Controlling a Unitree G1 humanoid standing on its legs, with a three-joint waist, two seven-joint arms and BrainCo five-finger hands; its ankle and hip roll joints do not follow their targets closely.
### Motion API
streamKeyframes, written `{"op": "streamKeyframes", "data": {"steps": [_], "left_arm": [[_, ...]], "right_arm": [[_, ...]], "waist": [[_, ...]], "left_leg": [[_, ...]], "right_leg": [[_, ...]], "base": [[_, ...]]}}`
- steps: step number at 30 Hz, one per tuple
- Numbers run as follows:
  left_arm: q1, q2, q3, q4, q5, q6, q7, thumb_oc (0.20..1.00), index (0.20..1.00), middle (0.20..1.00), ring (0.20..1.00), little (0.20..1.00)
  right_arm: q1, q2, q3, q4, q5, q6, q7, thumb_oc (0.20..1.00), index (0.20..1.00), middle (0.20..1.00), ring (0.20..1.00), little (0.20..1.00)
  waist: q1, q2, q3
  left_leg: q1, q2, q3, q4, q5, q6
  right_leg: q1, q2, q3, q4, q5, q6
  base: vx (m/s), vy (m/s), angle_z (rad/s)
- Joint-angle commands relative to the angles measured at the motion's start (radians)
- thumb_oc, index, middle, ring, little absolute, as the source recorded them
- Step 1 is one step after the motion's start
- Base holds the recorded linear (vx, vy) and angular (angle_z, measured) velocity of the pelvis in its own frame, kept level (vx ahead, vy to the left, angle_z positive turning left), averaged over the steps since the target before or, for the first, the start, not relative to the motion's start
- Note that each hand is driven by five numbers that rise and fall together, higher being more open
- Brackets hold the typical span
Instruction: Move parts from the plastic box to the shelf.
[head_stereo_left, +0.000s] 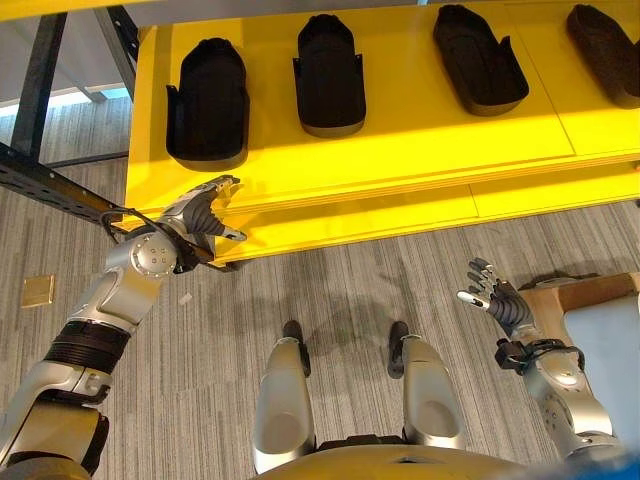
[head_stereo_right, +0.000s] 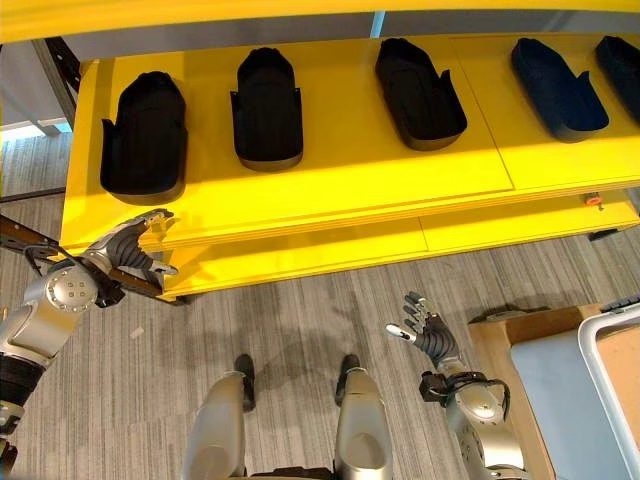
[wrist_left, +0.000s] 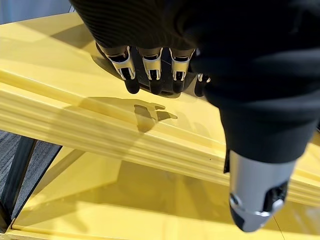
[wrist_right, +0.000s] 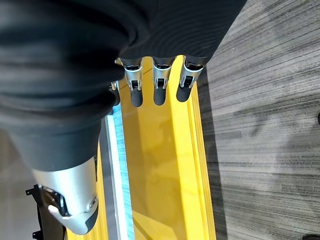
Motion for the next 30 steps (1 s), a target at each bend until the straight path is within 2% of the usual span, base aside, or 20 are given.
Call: {"op": "streamKeyframes", "data": {"steps": [1,30], "left_arm": [[-0.05,0.017,0.002,0.046,-0.006,-0.023,0.021,1.0,1.0,1.0,1.0,1.0],[-0.124,0.054,-0.036,0.167,-0.027,-0.004,0.003,1.0,1.0,1.0,1.0,1.0]], "right_arm": [[0.051,-0.038,0.005,-0.022,0.028,-0.047,0.012,1.0,1.0,1.0,1.0,1.0],[0.064,-0.044,0.01,-0.025,0.036,-0.042,0.031,1.0,1.0,1.0,1.0,1.0]], "waist": [[-0.004,-0.009,-0.074],[-0.012,-0.009,-0.075]], "left_leg": [[-0.02,0.022,-0.009,-0.025,0.041,-0.01],[-0.027,0.023,-0.002,-0.01,0.035,-0.008]], "right_leg": [[0.006,-0.006,0.011,-0.074,0.096,0.025],[-0.006,-0.008,0.023,-0.058,0.092,0.027]], "base": [[0.0,0.0,0.0],[0.0,0.0,0.0]]}}
